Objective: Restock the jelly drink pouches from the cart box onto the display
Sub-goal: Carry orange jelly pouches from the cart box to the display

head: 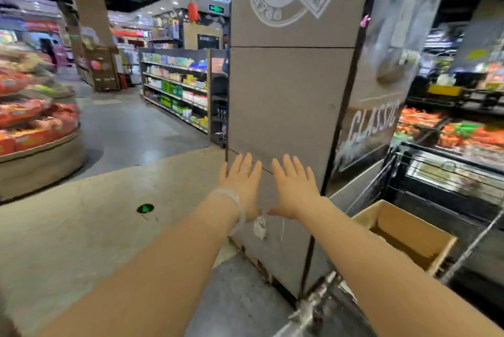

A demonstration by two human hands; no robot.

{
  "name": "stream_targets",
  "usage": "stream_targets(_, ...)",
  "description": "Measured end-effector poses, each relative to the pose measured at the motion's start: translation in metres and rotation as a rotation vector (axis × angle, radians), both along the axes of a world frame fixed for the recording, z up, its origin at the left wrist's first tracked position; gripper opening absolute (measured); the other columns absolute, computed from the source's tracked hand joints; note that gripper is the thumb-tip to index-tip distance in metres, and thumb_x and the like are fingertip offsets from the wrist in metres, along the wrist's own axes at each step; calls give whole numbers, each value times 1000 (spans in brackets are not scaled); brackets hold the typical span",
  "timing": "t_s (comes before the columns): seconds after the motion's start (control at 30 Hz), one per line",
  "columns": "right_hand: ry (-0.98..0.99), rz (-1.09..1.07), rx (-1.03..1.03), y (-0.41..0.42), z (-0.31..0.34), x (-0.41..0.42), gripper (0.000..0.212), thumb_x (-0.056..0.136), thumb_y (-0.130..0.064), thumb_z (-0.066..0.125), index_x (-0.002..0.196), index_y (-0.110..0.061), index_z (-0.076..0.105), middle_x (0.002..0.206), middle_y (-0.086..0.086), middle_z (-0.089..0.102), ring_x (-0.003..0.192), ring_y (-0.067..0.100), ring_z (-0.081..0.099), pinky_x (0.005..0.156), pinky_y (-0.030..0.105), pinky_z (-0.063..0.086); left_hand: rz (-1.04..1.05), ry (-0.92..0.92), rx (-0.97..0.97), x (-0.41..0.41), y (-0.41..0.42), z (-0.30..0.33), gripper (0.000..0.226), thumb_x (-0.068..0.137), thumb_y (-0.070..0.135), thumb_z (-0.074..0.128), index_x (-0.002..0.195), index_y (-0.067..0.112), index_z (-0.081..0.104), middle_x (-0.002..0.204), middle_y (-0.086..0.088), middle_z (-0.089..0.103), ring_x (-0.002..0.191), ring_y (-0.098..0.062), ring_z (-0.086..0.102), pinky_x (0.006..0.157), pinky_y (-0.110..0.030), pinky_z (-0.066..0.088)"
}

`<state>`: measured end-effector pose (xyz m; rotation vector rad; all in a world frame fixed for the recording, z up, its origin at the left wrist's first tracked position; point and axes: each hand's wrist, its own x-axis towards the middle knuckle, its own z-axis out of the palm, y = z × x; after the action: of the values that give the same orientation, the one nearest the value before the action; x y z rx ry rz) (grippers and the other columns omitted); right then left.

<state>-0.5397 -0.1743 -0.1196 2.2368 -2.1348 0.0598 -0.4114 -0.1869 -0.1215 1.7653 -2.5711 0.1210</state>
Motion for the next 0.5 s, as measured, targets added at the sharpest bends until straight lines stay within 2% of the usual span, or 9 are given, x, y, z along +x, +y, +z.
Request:
stream_targets(0.17, -25, -215, 52, -17, -34, -119, 113, 78, -49, 69, 151, -16, -10, 159, 10, -14, 147, 29, -13, 118, 49, 1, -170, -31, 40, -113, -42, -24, 97, 88, 45, 57, 150, 17, -13, 158, -7, -19, 146, -24, -18, 120, -45, -4)
stream_targets(0.3, -39, -343, 88, -30, -59, -196, 105, 83, -47, 65, 151, -16, -9, 159, 10, -14, 147, 30, -12, 120, 48, 1, -323, -61, 70, -192, -77, -47, 98, 87, 47, 57, 150, 15, -12, 158, -8, -18, 146, -26, -17, 120, -47, -2)
stream_targets(0.5, -23, -536, 110, -79, -72, -301, 106, 80, -47, 67, 151, -16, -5, 159, 10, -11, 147, 30, -10, 119, 49, 5, -518, -54, 68, -302, -153, -67, 93, 89, 41, 56, 151, 15, -9, 158, -9, -16, 146, -26, -15, 118, -45, -3)
